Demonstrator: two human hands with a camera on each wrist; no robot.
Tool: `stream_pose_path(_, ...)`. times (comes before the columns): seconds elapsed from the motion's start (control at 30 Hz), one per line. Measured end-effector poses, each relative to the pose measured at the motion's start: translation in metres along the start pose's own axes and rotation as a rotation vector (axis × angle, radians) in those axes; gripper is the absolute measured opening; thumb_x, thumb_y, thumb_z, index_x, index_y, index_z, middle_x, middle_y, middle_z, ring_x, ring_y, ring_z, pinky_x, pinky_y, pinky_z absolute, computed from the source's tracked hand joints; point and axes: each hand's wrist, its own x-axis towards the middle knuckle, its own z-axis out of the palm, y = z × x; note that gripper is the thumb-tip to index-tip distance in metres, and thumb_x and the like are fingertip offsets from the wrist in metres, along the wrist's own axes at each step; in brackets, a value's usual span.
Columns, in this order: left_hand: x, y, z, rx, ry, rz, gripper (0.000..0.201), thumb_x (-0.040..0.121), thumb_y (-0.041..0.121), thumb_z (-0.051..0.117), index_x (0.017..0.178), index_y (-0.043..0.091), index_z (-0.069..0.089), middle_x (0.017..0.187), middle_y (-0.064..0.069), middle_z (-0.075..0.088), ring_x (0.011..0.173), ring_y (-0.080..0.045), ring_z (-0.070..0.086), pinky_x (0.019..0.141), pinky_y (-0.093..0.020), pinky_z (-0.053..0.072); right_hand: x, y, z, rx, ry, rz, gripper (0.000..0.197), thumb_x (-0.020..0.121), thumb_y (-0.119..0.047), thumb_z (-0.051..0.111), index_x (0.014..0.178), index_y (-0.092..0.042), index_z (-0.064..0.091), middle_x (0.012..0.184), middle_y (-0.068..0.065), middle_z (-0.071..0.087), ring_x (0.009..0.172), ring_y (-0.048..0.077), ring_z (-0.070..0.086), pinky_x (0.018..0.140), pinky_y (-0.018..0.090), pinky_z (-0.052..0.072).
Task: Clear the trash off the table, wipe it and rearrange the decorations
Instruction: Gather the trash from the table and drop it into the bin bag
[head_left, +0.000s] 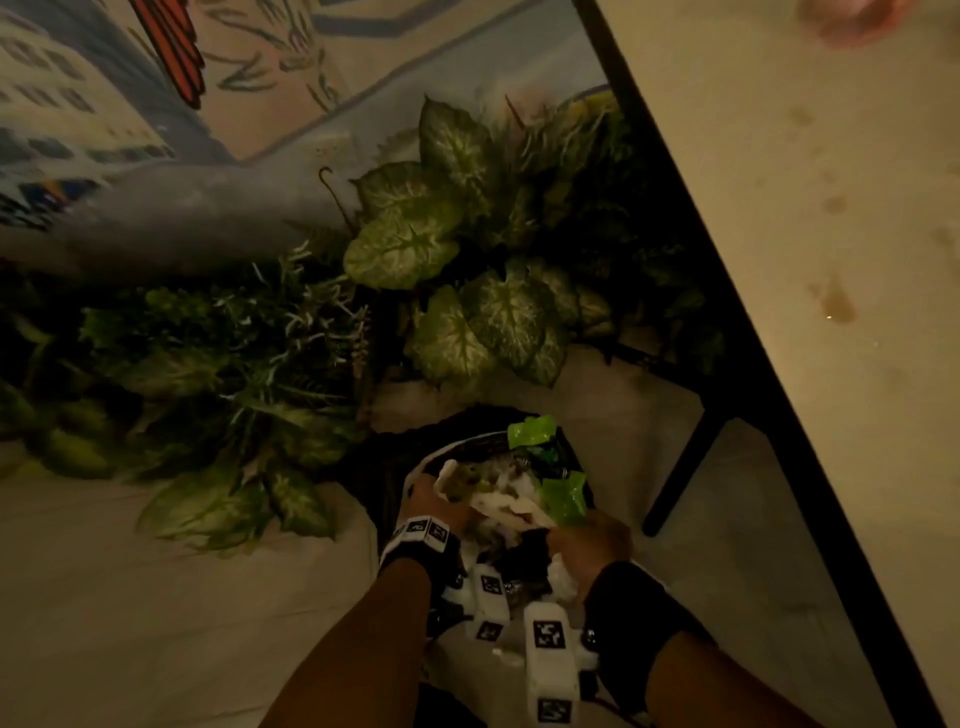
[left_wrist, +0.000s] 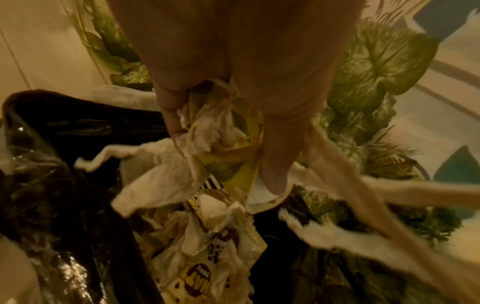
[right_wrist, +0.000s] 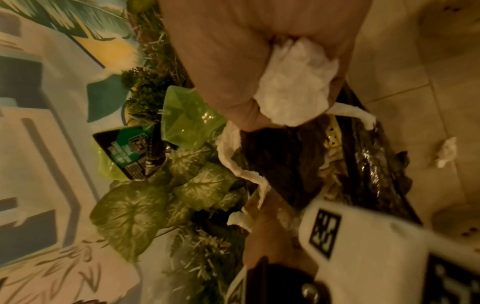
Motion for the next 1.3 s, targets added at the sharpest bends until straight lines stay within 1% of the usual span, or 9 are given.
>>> stream_pose_path(0.17, 0.013, -0.020, 0.003, -0.015, 0.009, -0.037, 0.082, 0.070, 0.031, 0.081, 0.138, 0.013, 0.037, 0.129, -0.012, 0.055, 0.113, -0.031, 0.057, 0.091, -0.035, 0.048, 0.024, 0.010, 0.003, -0.145, -0.001, 0.017, 0.031, 0.080, -0.004, 0.064, 0.111, -0.001, 0.064, 0.087, 0.004, 0.055, 0.079, 0.017, 0.050, 0.069, 0.023, 0.038)
stream_pose_path(0.3, 0.014, -0.030, -0.014, -0.084, 0.001, -0.113, 0.076, 0.083, 0.036, 0.069, 0.144, 0.013, 0.030, 0.138, -0.014, 0.047, 0.116, -0.036, 0.053, 0.077, -0.033, 0.044, 0.039, 0.008, 0.014, -0.240, -0.032, 0.023, 0.033, 0.081, -0.010, 0.063, 0.113, -0.003, 0.063, 0.104, 0.012, 0.066, 0.084, 0.019, 0.055, 0.071, 0.023, 0.039)
stream_pose_path(0.4, 0.021, -0.041, -0.029, -0.110, 0.098, -0.105, 0.069, 0.082, 0.034, 0.070, 0.138, 0.008, 0.039, 0.134, -0.016, 0.050, 0.116, -0.037, 0.052, 0.085, -0.038, 0.047, 0.047, 0.000, 0.020, -0.265, -0.056, 0.030, 0.035, 0.083, -0.013, 0.062, 0.117, -0.003, 0.062, 0.118, 0.015, 0.064, 0.092, 0.022, 0.059, 0.072, 0.025, 0.041)
stream_pose_path(0.53, 0.023, -0.045, -0.050, -0.178, 0.098, -0.103, 0.054, 0.084, 0.024, 0.069, 0.130, 0.006, 0.046, 0.109, -0.013, 0.058, 0.105, -0.034, 0.056, 0.094, -0.048, 0.049, 0.052, -0.013, 0.019, -0.252, -0.154, 0.074, 0.049, 0.077, -0.022, 0.076, 0.119, -0.001, 0.061, 0.109, 0.016, 0.064, 0.096, 0.032, 0.062, 0.080, 0.035, 0.053)
stream_pose_path(0.6, 0.018, -0.041, -0.061, -0.281, 0.136, -0.096, 0.053, 0.083, 0.018, 0.071, 0.128, 0.003, 0.046, 0.089, -0.007, 0.056, 0.099, -0.033, 0.057, 0.093, -0.048, 0.050, 0.053, -0.019, 0.015, -0.294, -0.183, -0.004, 0.067, 0.075, -0.024, 0.078, 0.133, -0.007, 0.049, 0.130, 0.014, 0.056, 0.113, 0.033, 0.057, 0.089, 0.034, 0.050)
stream_pose_path(0.73, 0.001, -0.030, -0.076, -0.362, 0.139, -0.089, 0.047, 0.083, 0.016, 0.071, 0.124, 0.006, 0.051, 0.113, -0.017, 0.059, 0.099, -0.032, 0.057, 0.081, -0.043, 0.051, 0.036, -0.031, 0.004, -0.421, -0.159, -0.132, 0.058, 0.088, -0.027, 0.061, 0.141, -0.016, 0.040, 0.144, 0.008, 0.044, 0.126, 0.032, 0.046, 0.101, 0.033, 0.042)
stream_pose_path(1.0, -0.071, 0.011, -0.105, -0.343, 0.160, -0.030, 0.031, 0.080, 0.019, 0.074, 0.106, 0.008, 0.061, 0.111, -0.017, 0.063, 0.098, -0.035, 0.061, 0.071, -0.037, 0.053, -0.062, -0.053, -0.016, -0.464, -0.205, -0.208, 0.032, 0.091, -0.015, 0.053, 0.121, -0.005, 0.057, 0.128, 0.016, 0.056, 0.115, 0.034, 0.054, 0.095, 0.034, 0.045)
stream_pose_path(1.13, -0.118, 0.064, -0.125, -0.322, 0.144, 0.085, 0.031, 0.083, 0.018, 0.070, 0.110, 0.005, 0.063, 0.103, -0.017, 0.065, 0.091, -0.030, 0.062, 0.073, -0.037, 0.054, -0.136, -0.072, -0.034, -0.389, -0.302, -0.291, 0.008, 0.085, -0.026, 0.058, 0.088, -0.025, 0.065, 0.106, 0.005, 0.065, 0.094, 0.024, 0.061, 0.087, 0.035, 0.052)
stream_pose_path(1.3, -0.190, 0.152, -0.135, -0.199, 0.135, 0.361, 0.004, 0.081, 0.020, 0.070, 0.083, 0.018, 0.067, 0.092, -0.013, 0.070, 0.087, -0.030, 0.067, 0.082, -0.049, 0.056, -0.226, -0.106, -0.093, -0.385, -0.420, -0.548, 0.017, 0.088, -0.024, 0.055, 0.100, -0.022, 0.067, 0.102, 0.000, 0.067, 0.096, 0.020, 0.062, 0.090, 0.036, 0.052)
